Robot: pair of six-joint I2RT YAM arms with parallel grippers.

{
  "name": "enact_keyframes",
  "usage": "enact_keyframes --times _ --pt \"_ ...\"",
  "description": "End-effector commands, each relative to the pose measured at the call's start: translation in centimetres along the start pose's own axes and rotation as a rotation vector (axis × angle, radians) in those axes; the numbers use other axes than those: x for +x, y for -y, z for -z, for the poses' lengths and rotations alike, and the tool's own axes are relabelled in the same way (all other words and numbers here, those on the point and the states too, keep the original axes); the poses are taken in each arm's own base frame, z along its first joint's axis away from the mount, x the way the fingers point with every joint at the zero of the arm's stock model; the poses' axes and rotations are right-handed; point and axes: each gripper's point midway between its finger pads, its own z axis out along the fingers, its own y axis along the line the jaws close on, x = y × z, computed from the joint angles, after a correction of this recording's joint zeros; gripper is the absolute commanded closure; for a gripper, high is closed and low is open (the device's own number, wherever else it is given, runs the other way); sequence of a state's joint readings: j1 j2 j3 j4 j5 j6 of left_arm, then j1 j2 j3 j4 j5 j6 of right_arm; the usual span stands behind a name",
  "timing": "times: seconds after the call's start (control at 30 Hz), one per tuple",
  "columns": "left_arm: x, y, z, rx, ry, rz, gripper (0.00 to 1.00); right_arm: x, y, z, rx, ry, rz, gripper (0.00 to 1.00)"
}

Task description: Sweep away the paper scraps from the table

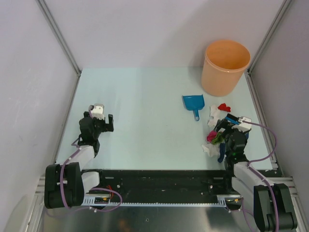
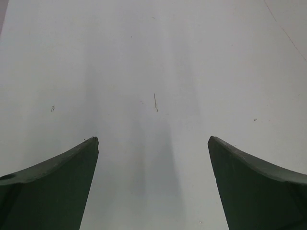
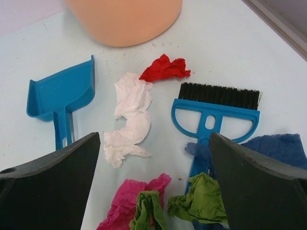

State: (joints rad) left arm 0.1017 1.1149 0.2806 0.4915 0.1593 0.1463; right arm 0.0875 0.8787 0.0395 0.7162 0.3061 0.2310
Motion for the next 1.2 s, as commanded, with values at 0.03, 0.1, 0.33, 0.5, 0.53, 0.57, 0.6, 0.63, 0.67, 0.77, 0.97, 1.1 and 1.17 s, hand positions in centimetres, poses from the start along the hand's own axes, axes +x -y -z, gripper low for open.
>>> enact_keyframes --times 0.03,0.1,0.33,0.5,0.53,0.57,0.6,0.63,0.67,0.77,0.97,1.1,1.17 --pt "-2.0 -0.8 -0.4 -0.032 0.047 0.027 0.00 -2.2 -0.4 -0.4 -0.002 0.072 -0.019 0.00" --pt "-2.0 -0.9 -0.5 -0.035 0.042 0.027 0.00 -2.2 -0.5 -0.3 -0.005 0.075 -0.020 0.00" --pt "-1.5 -1.1 -1.1 -0.039 -0.002 0.033 0.00 -2.8 -1.5 -0.6 -0.037 0.017 0.042 0.02" --pt "-1.4 -1.1 -1.2 -0.036 -0.008 0.034 0.00 -5.1 -6.1 -0.8 -0.179 -0.020 0.152 0.09" --pt "-1.4 -1.1 -1.2 -0.036 -0.010 0.036 0.00 -5.1 -8.1 -0.8 -0.231 -0.061 0.193 0.10" --pt "-1.3 -1.1 -1.2 -0.036 -0.014 0.035 0.00 -5.4 -9.1 -0.8 -0.254 -0.073 0.227 0.10" --pt "-1.3 -1.2 -1.2 -0.040 -0.016 0.039 0.00 -5.4 -9.6 -0.9 -0.258 -0.090 0.271 0.10" --pt "-1.4 -1.2 -1.3 -0.042 -0.014 0.037 0.00 -6.1 -10.6 -1.1 -0.262 -0.116 0.310 0.09" --pt "-1.5 -1.2 -1.3 -0.040 -0.013 0.038 0.00 -5.1 -11.2 -1.3 -0.261 -0.166 0.345 0.10" --pt "-1.3 -1.2 -1.4 -0.039 -0.024 0.041 0.00 -4.2 -14.1 -1.5 -0.360 -0.276 0.411 0.16" --pt "-1.2 -1.2 -1.4 -0.036 -0.031 0.042 0.00 -6.4 -16.6 -2.8 -0.298 -0.373 0.489 0.32" --pt "-1.1 -1.1 -1.5 -0.033 -0.037 0.041 0.00 -11.4 -18.4 -3.3 -0.384 -0.251 0.444 0.27" --pt "-1.0 -1.2 -1.5 -0.034 -0.040 0.042 0.00 -12.9 -18.9 -3.5 -0.436 -0.241 0.409 0.27"
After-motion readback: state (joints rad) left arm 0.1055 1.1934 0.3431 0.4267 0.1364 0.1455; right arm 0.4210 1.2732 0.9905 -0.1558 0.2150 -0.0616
